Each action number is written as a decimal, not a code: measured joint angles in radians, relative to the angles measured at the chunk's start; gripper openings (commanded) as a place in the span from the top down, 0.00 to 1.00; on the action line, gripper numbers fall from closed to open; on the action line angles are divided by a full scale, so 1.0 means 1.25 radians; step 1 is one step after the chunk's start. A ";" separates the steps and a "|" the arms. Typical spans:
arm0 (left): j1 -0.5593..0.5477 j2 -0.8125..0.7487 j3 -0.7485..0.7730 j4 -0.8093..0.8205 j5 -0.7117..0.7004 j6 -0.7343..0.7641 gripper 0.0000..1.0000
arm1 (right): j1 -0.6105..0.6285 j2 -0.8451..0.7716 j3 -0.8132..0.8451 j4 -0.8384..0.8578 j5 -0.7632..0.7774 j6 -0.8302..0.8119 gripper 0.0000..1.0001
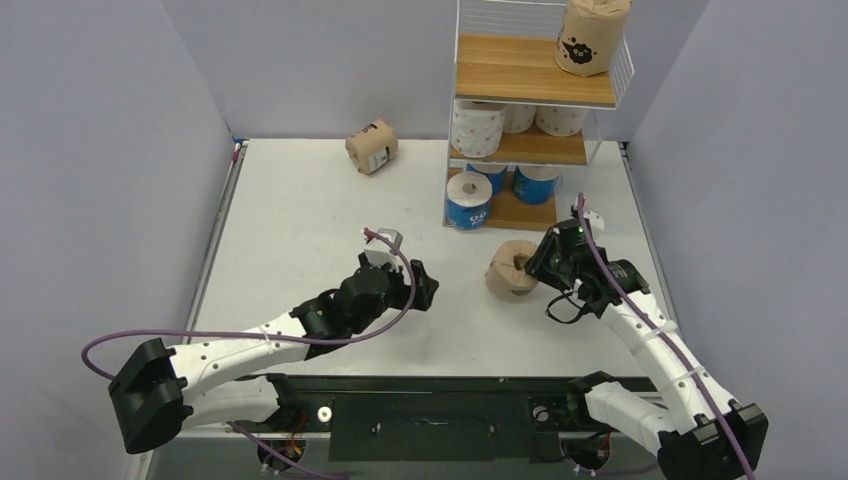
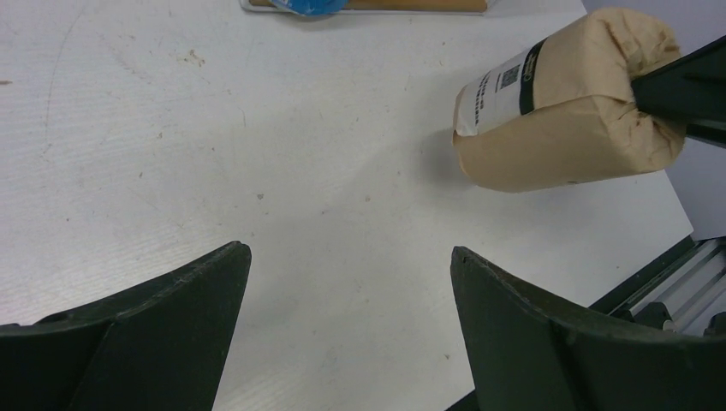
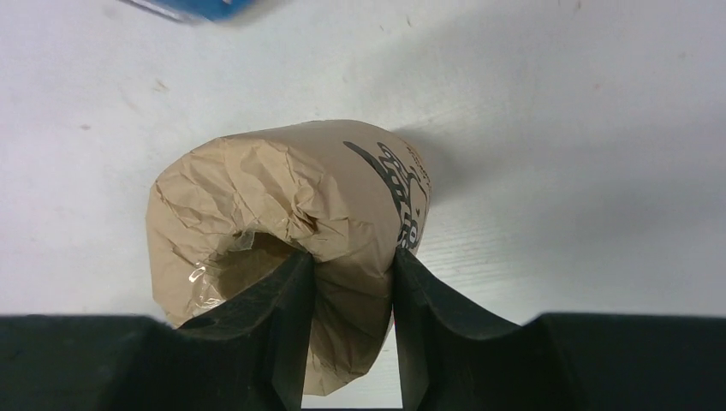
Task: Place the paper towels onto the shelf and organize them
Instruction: Pick up the paper towel from the center of the board, then place the paper towel on the shelf.
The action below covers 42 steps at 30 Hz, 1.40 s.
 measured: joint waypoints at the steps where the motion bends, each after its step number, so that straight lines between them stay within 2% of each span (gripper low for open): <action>1: 0.002 -0.001 0.008 -0.001 0.000 0.003 0.14 | 0.000 -0.008 0.031 -0.014 0.004 -0.003 0.69; 6: 0.030 -0.020 0.057 -0.002 0.001 0.023 0.14 | 0.000 -0.030 0.211 -0.083 0.026 -0.021 0.70; 11: 0.063 -0.027 0.161 0.010 0.001 0.063 0.14 | 0.000 -0.023 0.399 -0.145 0.040 -0.038 0.70; 14: 0.070 -0.027 0.220 0.058 0.003 0.096 0.13 | 0.000 0.002 0.532 -0.182 0.046 -0.043 0.70; 20: 0.077 -0.006 0.305 0.201 0.034 0.179 0.02 | 0.000 0.076 0.736 -0.217 0.057 -0.050 0.70; 21: 0.078 0.006 0.319 0.230 0.047 0.198 0.03 | 0.000 0.091 0.764 -0.220 0.058 -0.051 0.70; 27: 0.081 0.107 0.380 0.384 0.163 0.331 0.04 | -0.001 0.200 0.902 -0.237 0.059 -0.044 0.69; 33: 0.081 0.193 0.401 0.483 0.272 0.497 0.04 | -0.003 0.303 1.012 -0.237 0.058 -0.022 0.69; 42: 0.081 0.329 0.535 0.555 0.368 0.703 0.04 | -0.029 0.351 1.055 -0.216 0.052 0.002 0.69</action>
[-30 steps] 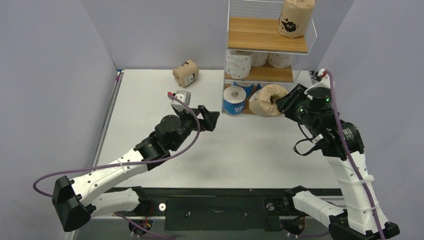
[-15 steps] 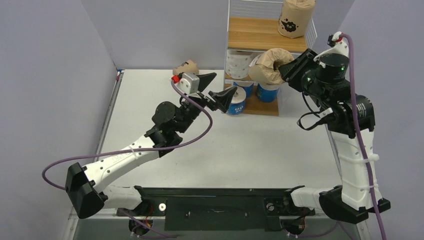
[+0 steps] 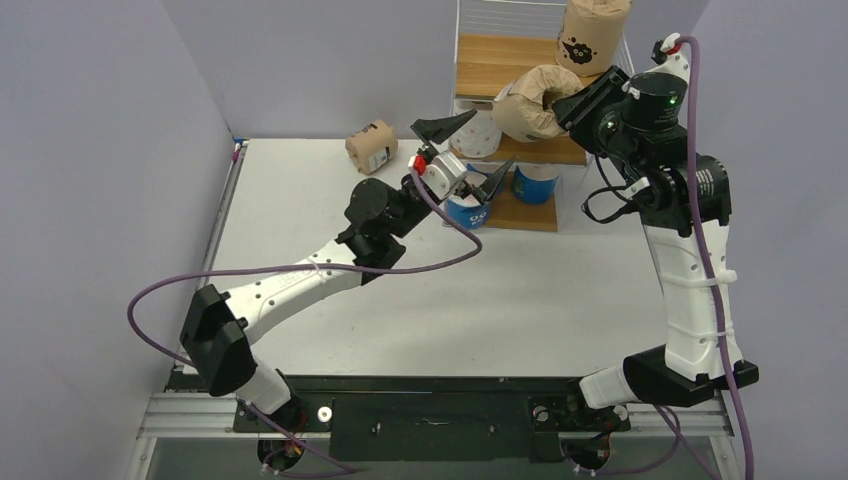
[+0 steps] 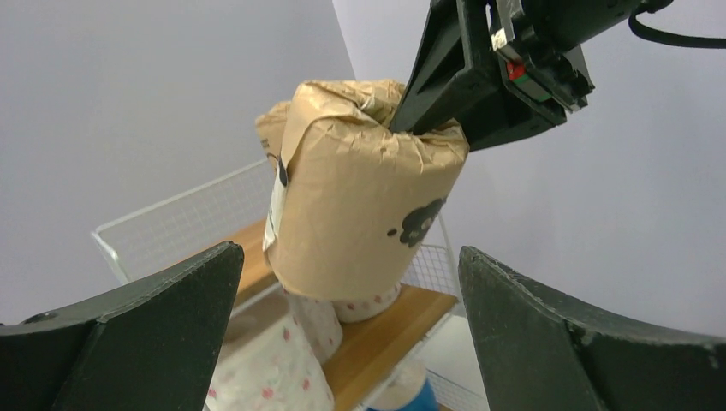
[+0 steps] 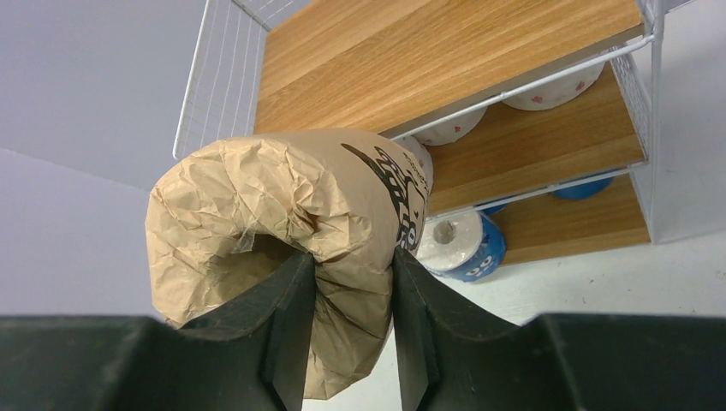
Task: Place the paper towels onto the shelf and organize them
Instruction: Place the paper towel on the shelf.
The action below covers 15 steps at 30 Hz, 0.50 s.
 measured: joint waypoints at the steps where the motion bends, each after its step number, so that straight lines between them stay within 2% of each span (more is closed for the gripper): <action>1: 0.000 0.016 0.023 0.003 0.006 0.018 0.04 | -0.004 0.001 0.000 0.003 -0.003 0.002 0.69; 15: -0.002 0.237 0.266 -0.023 0.038 0.137 0.04 | -0.058 0.013 0.002 0.063 -0.063 0.038 0.69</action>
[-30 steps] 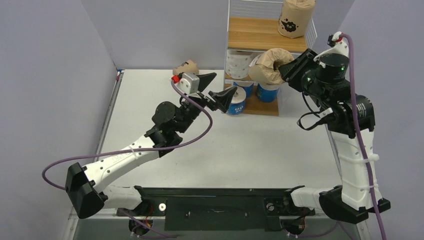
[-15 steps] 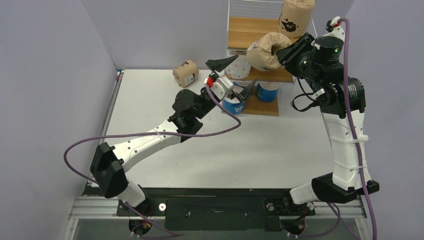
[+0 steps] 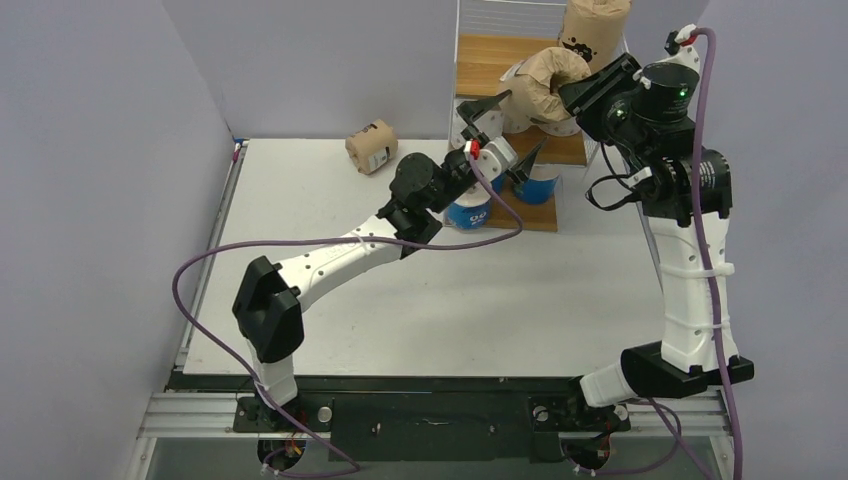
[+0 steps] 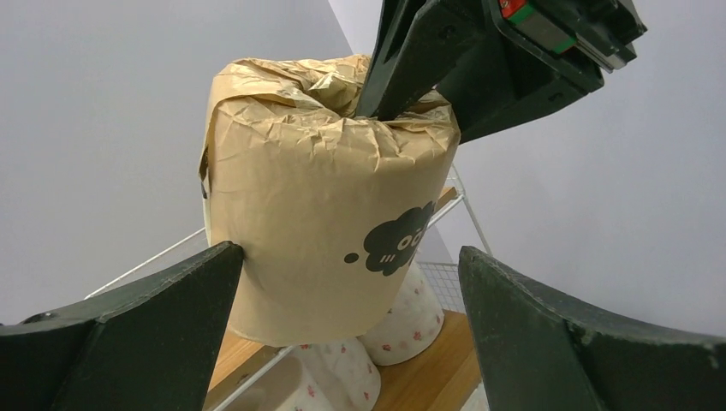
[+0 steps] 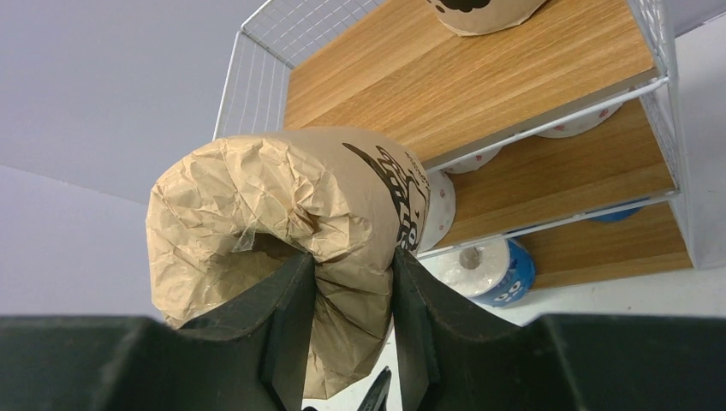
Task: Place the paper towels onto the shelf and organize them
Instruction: Place the paper towel on the shelf.
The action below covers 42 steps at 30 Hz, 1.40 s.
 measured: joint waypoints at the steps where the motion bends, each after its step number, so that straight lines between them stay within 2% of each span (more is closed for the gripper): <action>1: 0.000 0.009 0.010 -0.003 -0.004 0.005 0.04 | -0.003 0.005 0.003 0.001 -0.002 0.002 0.69; 10: 0.013 0.066 0.085 -0.005 -0.030 0.014 0.04 | -0.010 0.034 0.007 0.027 -0.016 0.022 0.68; 21: 0.035 0.143 0.178 0.001 -0.055 -0.043 0.00 | -0.021 0.064 0.007 0.049 -0.029 0.031 0.66; 26: 0.039 0.158 0.199 -0.001 -0.067 -0.064 0.00 | -0.027 0.070 0.012 0.060 -0.038 0.040 0.57; 28: 0.039 0.161 0.208 -0.004 -0.070 -0.070 0.04 | -0.030 0.070 0.014 0.066 -0.046 0.046 0.54; 36: 0.044 0.188 0.268 -0.025 -0.084 -0.099 0.06 | -0.036 0.072 0.036 0.078 -0.073 0.059 0.46; 42: 0.055 0.213 0.317 -0.055 -0.098 -0.123 0.09 | -0.050 0.072 0.037 0.079 -0.086 0.070 0.33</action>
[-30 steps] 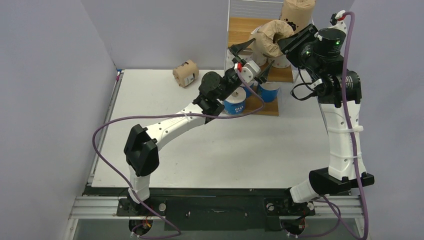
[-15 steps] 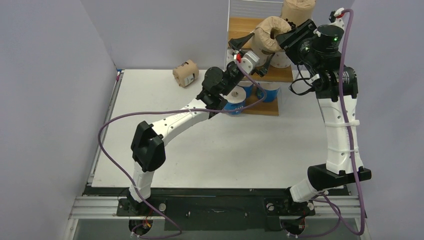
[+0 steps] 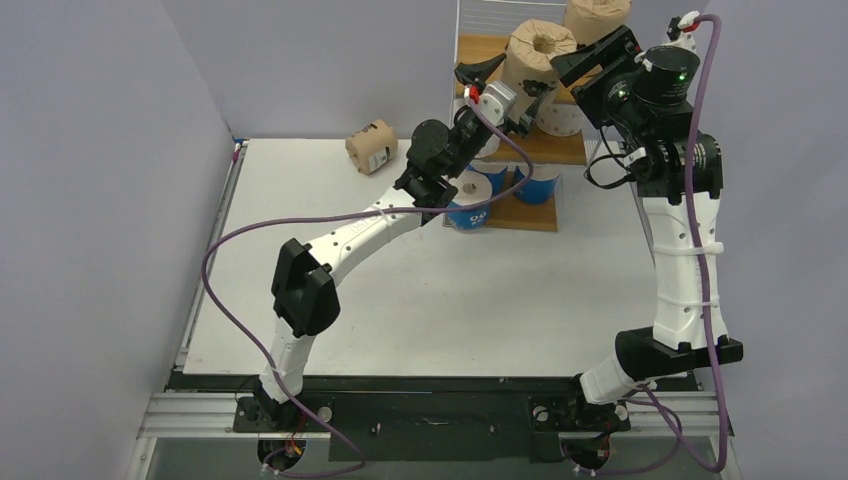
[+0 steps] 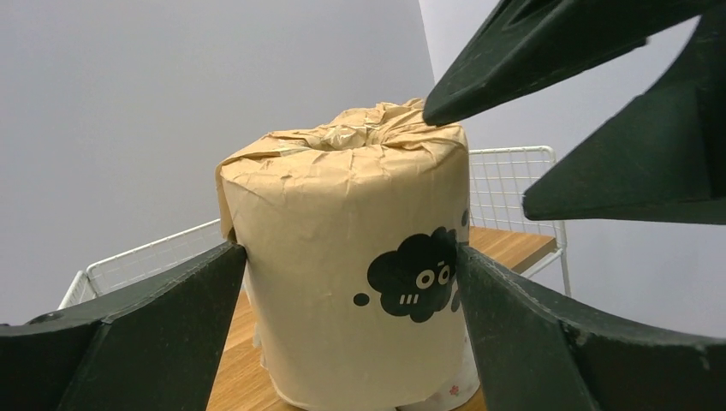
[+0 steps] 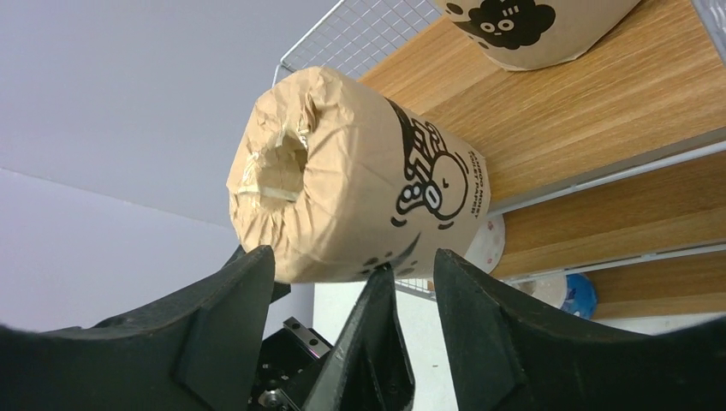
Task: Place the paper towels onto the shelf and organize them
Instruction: Place the paper towel on the shelf.
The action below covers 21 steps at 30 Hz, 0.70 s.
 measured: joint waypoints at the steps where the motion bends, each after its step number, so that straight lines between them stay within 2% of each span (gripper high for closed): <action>1: 0.003 0.004 0.009 -0.008 -0.004 -0.005 0.09 | -0.002 0.000 0.000 0.000 -0.003 0.001 0.31; 4: 0.011 0.017 0.040 -0.032 -0.013 -0.028 0.11 | -0.007 0.000 0.000 0.001 -0.015 0.000 0.28; 12: 0.031 0.047 0.102 -0.078 -0.025 -0.086 0.11 | -0.010 -0.038 -0.045 0.028 -0.035 0.001 0.28; 21: 0.047 0.087 0.156 -0.104 -0.025 -0.139 0.12 | -0.007 -0.308 -0.441 0.209 -0.057 0.034 0.29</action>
